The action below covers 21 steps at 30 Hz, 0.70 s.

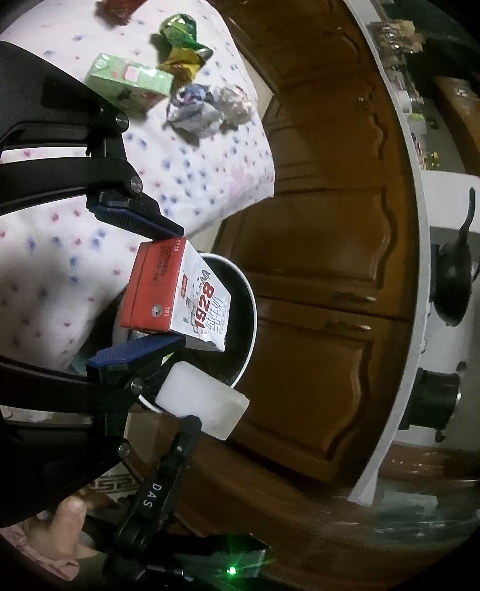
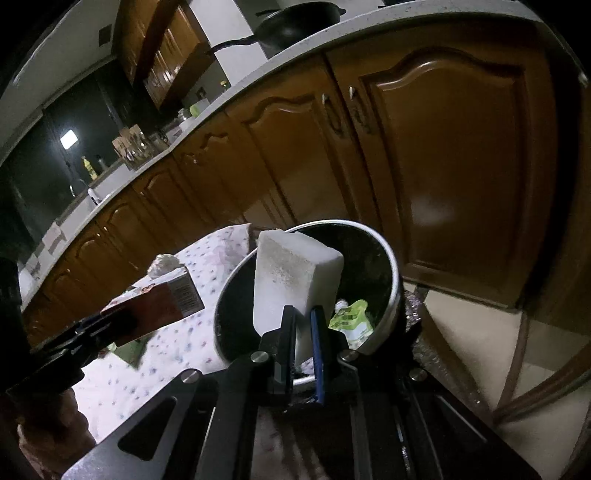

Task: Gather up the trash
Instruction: 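Carry the sponge and white-and-red carton over the bin and release them, then move both tools back over the remaining trash on the bed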

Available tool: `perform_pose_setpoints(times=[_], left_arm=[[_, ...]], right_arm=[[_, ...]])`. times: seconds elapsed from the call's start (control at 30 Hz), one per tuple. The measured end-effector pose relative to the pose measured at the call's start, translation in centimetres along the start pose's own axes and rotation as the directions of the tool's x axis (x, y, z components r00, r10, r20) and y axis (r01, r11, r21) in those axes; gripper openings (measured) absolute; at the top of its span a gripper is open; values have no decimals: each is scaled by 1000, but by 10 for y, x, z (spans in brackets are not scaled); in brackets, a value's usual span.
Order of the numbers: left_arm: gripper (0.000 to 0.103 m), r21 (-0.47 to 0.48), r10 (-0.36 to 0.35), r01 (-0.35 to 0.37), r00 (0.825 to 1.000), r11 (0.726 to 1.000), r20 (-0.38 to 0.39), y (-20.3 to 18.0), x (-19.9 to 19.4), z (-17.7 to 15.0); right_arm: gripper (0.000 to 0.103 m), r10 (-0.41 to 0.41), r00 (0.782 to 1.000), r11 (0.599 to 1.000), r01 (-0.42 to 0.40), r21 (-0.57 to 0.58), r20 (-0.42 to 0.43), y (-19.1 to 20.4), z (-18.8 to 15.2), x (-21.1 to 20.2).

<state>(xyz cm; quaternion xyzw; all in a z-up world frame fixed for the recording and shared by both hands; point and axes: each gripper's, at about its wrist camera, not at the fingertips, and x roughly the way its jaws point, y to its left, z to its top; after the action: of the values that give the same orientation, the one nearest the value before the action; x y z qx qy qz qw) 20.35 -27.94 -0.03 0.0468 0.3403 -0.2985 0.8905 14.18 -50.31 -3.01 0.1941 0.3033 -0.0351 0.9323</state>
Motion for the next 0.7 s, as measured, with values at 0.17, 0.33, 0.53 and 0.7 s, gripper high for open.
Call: perform_pose_setpoints(times=[0.17,0.33,0.53,0.7], left_arm=[[51,39,0,1,1000,999,-29,-11,16,6],[51,63,14,-9,997,998,-72,-18,31,8],[51,62,20,-14,995,998,-95,-19,42,9],[51,64,9,-1,991,998,-133,-21,53,10]], right_arm=[[8,-25,1000,1000,24,-15,-9,-4,7,7],[8,-32,999,999,32,-9,-23,-9,9,14],[8,-47,998,999,46,-19,-45,-12,10,24],[13,-38,997,999,37,-7,-66,-17,11,32]])
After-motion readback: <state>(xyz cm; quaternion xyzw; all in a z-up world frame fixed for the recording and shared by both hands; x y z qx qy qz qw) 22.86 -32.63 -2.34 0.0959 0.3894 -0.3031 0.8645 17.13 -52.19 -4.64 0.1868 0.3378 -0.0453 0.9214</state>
